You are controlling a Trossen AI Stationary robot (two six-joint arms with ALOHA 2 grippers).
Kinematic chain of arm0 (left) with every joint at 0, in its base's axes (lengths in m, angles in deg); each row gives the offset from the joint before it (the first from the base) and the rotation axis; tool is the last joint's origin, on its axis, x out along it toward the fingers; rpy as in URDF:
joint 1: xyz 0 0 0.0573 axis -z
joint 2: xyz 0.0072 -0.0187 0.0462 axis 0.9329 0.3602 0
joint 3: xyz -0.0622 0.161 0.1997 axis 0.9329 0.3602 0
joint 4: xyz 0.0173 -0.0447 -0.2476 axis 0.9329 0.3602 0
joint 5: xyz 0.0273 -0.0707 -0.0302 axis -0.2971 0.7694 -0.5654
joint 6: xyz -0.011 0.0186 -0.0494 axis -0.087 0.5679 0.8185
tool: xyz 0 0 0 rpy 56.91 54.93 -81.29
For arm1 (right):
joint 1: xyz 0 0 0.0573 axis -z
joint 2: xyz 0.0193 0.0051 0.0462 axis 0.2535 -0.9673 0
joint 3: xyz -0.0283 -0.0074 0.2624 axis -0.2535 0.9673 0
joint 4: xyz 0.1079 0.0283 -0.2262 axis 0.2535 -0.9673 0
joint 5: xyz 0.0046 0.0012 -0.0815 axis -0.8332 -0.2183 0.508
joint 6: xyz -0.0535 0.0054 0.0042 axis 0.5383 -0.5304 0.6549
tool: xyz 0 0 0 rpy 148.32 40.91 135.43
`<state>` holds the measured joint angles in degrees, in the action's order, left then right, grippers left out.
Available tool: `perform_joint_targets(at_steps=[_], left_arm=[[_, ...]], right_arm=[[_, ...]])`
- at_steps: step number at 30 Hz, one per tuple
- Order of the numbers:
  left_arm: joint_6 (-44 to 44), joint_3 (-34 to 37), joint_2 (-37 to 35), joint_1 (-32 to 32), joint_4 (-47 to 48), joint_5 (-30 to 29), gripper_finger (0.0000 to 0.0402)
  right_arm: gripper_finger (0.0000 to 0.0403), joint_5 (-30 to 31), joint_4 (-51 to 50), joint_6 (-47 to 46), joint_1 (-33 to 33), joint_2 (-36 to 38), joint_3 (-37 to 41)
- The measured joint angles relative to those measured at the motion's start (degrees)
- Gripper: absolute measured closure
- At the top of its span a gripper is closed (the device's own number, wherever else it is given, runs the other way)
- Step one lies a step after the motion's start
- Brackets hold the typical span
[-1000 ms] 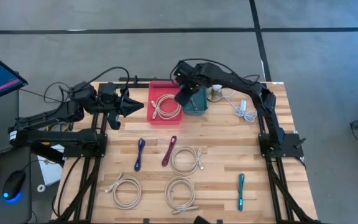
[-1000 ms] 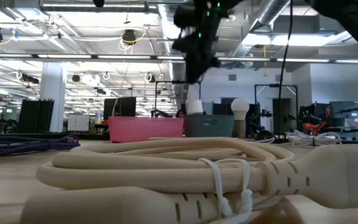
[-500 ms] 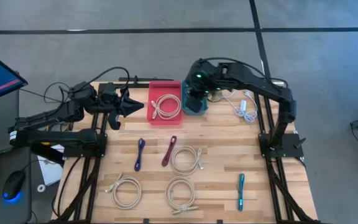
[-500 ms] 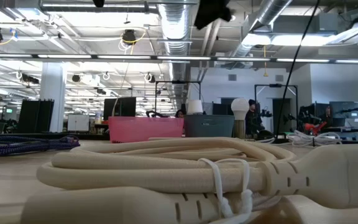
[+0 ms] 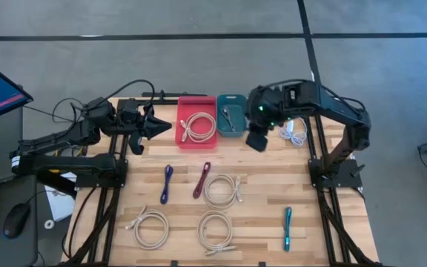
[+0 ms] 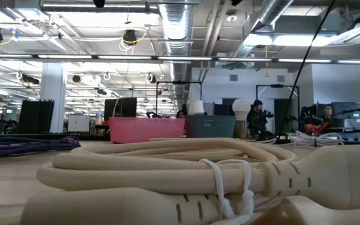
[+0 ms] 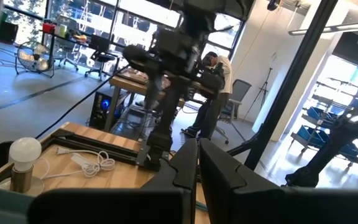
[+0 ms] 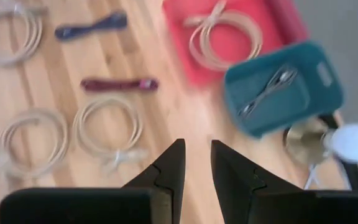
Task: Pick & Place USB Port
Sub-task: Put the light brown HDMI cable into the pink bin
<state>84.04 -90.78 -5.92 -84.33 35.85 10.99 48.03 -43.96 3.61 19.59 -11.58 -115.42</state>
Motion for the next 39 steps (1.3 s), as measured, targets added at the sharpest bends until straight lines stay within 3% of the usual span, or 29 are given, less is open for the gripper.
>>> perform_joint_targets(at_steps=[6, 18, 23, 33, 39], left_arm=[[0.0, 0.01, 0.0, 0.0, 0.04, -0.01, 0.0385], [0.0, 0.01, -0.02, 0.02, 0.07, -0.01, 0.0385], [-0.04, 0.01, -0.02, 0.01, 0.08, 0.0, 0.0385], [0.0, 0.03, 1.18, 1.4, 0.11, 0.21, 0.0385], [0.0, 0.06, 3.78, 2.61, 0.09, 0.32, 0.0385]], right_arm=[[0.0333, 0.89, -2.57, -1.31, -7.46, 0.13, 0.0], [0.0333, 19.71, -2.45, -5.23, -16.66, 3.31, 2.92], [0.0333, 24.29, 0.64, -10.81, -16.39, 11.23, 15.03], [0.0333, 25.35, 28.66, -14.52, -16.44, 30.39, 46.49], [0.0333, 25.14, 39.92, -18.15, -16.54, 37.24, 58.29]])
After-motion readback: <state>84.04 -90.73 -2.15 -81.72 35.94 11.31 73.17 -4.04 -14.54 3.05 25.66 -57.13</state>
